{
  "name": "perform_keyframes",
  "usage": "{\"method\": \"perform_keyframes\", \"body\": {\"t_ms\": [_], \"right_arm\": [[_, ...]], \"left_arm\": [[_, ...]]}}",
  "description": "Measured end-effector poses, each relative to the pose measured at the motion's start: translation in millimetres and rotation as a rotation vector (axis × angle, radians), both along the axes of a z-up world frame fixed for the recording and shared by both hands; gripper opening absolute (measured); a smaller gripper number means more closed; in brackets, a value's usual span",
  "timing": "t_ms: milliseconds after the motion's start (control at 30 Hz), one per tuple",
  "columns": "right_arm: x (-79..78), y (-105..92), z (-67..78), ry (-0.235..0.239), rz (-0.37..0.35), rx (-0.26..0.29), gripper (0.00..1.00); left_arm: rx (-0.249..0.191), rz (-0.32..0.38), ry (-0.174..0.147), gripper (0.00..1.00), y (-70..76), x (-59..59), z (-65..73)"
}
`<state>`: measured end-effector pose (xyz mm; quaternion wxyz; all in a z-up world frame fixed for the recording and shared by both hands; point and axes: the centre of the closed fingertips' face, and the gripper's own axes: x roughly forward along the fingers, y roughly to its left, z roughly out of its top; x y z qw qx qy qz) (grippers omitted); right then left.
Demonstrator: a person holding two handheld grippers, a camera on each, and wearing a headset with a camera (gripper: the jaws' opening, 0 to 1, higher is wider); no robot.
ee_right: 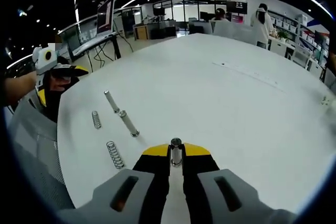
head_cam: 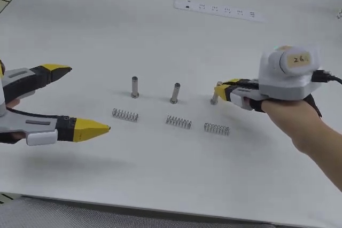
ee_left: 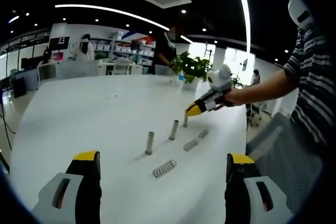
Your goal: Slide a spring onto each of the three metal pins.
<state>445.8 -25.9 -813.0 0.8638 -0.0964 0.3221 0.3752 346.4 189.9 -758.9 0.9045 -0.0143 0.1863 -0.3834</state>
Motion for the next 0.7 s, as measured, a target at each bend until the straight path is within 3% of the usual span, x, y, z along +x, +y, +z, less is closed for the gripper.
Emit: {"method": "perform_keyframes", "body": {"t_ms": [167,467,700], "right_arm": [[-3.2,-0.5,-0.3,0.010,-0.005,0.014,0.06],[-7.9,0.8,-0.8,0.000,0.012,-0.008,0.06],[-11.1,0.1,-4.5,0.008,0.018,-0.006,0.13]], "left_arm": [[0.000,0.001,0.001,0.97,1.0,-0.8,-0.1],[-0.005,0.001,0.000,0.97,0.9,-0.2,0.9],[-0.007,-0.002,-0.003,0.97,0.7,-0.1,2.7]]}}
